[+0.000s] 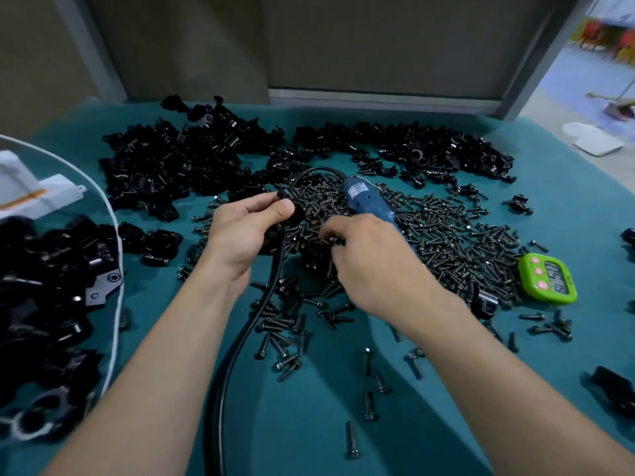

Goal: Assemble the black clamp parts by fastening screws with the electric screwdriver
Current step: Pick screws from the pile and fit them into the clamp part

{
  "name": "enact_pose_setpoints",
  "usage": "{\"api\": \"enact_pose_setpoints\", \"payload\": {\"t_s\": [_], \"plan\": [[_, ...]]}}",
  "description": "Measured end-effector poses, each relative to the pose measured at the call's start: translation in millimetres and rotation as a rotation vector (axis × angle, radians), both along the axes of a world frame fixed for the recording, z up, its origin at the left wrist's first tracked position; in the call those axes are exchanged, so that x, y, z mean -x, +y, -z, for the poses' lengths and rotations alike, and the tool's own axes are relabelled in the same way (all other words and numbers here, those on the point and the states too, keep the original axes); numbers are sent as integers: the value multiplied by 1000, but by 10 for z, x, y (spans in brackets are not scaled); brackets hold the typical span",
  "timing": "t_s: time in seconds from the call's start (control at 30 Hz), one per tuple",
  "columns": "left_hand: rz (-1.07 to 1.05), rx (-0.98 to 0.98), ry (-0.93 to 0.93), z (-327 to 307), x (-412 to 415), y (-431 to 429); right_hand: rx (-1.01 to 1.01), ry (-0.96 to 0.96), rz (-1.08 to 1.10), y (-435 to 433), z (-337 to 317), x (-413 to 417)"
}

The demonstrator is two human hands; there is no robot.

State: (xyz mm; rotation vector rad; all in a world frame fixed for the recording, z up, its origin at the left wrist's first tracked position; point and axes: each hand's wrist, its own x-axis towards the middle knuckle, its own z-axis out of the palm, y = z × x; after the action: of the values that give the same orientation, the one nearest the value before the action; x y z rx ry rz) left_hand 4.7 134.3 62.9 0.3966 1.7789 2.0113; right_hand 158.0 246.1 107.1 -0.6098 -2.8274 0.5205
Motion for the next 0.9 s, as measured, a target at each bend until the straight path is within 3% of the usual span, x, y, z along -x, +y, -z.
{"api": "enact_pose_setpoints", "payload": {"t_s": [0.13,0.37,0.63,0.77,0.9], "plan": [[5,23,7,3,-14,35,27,-214,7,-41,-128,-283],[23,10,49,90,-3,24,51,-186,-41,-105,-88,-310],[62,32,89,106,14,78,-42,-322,-195,-111,-145,-306],[61,56,107,100,15,77,69,-275,-73,-90,-88,-259],[70,67,135,61,-12,52,273,-32,66,65,-154,-29]]}}
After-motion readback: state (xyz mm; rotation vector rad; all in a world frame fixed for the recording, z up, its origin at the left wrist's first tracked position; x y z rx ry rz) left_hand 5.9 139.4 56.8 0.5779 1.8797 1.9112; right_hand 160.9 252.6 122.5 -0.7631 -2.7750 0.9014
